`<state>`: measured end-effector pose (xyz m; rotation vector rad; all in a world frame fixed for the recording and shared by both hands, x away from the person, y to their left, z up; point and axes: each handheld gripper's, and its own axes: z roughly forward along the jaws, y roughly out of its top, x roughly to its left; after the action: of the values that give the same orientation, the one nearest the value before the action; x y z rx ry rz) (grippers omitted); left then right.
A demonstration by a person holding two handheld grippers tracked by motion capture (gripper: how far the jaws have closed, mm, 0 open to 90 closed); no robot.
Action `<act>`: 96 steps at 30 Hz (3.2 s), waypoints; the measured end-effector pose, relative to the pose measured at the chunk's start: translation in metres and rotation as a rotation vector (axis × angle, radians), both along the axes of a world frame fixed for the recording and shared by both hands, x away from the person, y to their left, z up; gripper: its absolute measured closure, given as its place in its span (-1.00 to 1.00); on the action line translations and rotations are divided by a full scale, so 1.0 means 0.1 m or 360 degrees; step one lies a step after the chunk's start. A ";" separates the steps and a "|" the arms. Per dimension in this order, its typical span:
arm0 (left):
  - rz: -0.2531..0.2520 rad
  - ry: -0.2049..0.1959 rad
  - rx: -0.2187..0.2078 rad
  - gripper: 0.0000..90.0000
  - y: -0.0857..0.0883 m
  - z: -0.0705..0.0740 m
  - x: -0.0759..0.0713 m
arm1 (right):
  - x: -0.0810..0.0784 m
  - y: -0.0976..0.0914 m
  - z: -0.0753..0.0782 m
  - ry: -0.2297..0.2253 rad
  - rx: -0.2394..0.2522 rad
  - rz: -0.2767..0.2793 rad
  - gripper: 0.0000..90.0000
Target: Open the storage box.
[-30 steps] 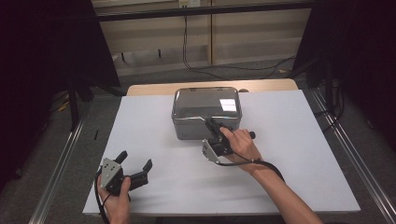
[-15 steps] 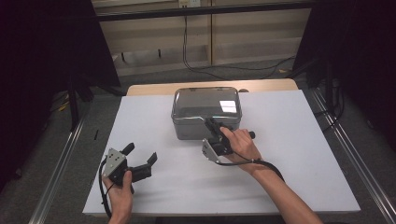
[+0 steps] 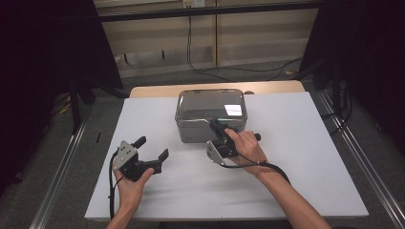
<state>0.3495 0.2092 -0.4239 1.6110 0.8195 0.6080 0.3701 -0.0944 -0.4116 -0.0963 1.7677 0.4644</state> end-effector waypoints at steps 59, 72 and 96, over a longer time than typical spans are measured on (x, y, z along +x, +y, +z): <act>-0.0101 -0.0191 0.0190 -0.20 -0.43 0.10 0.98 | 0.07 0.01 0.15 -0.0012 0.0028 -0.0005 0.76; -0.0151 -0.0276 0.0166 0.14 -0.54 0.10 1.03 | 0.07 0.00 0.20 -0.0021 0.0026 0.0000 0.76; -0.0143 -0.0338 0.0194 0.01 -0.64 0.11 1.11 | 0.08 -0.01 0.20 0.0005 0.0049 -0.0011 0.62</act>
<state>0.4603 0.1456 -0.4125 1.6506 0.5596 0.7619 0.3777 -0.0950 -0.3921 -0.0680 1.7626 0.4864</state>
